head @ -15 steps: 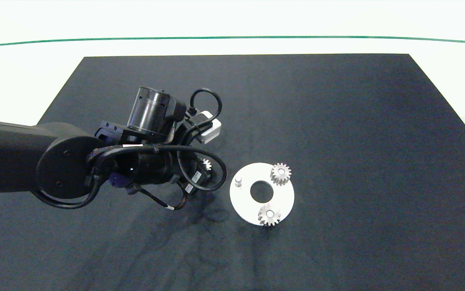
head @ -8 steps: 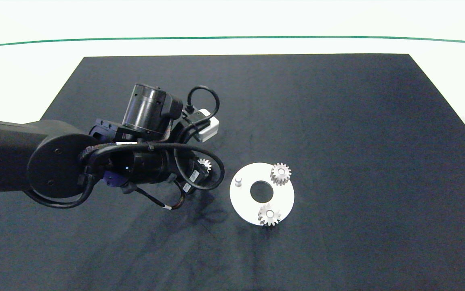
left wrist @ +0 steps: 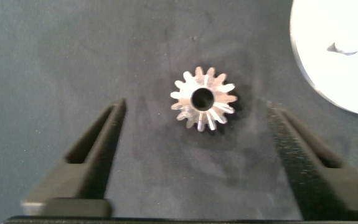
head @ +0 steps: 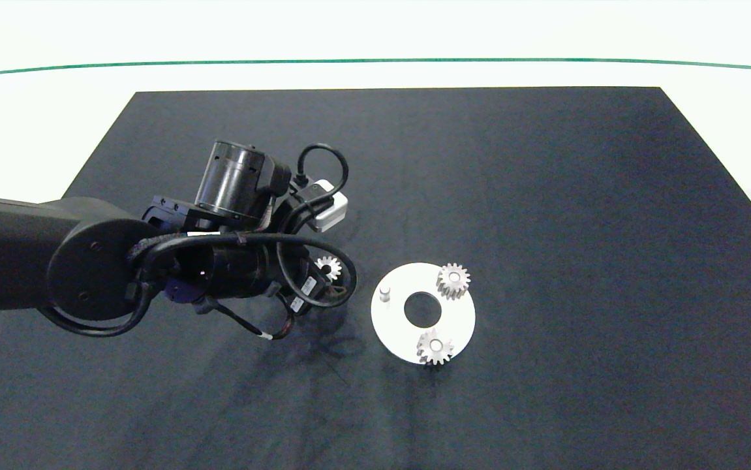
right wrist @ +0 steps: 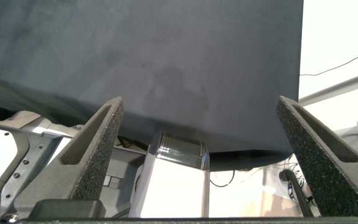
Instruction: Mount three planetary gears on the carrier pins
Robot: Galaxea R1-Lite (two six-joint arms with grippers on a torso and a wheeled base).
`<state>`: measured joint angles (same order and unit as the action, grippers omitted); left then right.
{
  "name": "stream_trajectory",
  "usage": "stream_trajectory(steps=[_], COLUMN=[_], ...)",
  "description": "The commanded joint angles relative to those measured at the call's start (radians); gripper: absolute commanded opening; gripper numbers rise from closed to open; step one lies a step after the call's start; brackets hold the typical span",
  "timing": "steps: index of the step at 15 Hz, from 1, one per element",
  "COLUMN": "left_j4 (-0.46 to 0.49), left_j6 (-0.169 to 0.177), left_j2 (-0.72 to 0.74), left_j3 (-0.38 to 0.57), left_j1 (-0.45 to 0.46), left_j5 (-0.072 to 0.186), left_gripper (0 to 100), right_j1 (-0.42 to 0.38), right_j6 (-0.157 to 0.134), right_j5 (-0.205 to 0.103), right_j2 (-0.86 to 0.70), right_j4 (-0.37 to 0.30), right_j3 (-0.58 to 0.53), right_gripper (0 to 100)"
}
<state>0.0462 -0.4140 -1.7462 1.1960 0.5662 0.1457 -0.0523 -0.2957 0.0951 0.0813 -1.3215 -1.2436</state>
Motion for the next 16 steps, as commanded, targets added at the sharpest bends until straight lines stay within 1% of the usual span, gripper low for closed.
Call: stream_trajectory(steps=[1, 2, 4, 6, 9, 11, 16], left_j4=[0.001, 0.001, 0.000, -0.002, -0.019, -0.022, -0.062], left_j6=[-0.002, 0.008, 0.049, 0.054, 0.089, 0.097, 0.097], left_j2=[-0.015, -0.015, -0.019, -0.023, -0.024, -0.030, -0.055], left_j3=[0.001, -0.004, 0.002, 0.004, 0.004, 0.002, -0.009], left_j1=[-0.008, -0.006, 0.000, 0.001, 0.003, 0.003, 0.003], left_j5=[0.000, -0.002, -0.002, -0.003, -0.003, -0.003, -0.003], left_gripper=[100, 97, 94, 90, 84, 79, 70], right_j1=[0.000, 0.000, 0.000, 0.000, 0.000, 0.000, 0.003], right_j6=[-0.002, -0.002, -0.002, -0.002, -0.002, -0.002, -0.002], right_j5=[0.000, 0.002, 0.002, 0.000, 0.002, 0.000, 0.000], right_j2=[0.005, 0.005, 0.005, 0.006, 0.005, 0.003, 0.000], right_j4=[-0.008, -0.007, -0.007, -0.008, -0.008, -0.008, -0.008], right_j3=[-0.004, -0.004, -0.002, -0.002, -0.004, -0.004, -0.005], right_gripper=[100, 100, 100, 100, 100, 100, 100])
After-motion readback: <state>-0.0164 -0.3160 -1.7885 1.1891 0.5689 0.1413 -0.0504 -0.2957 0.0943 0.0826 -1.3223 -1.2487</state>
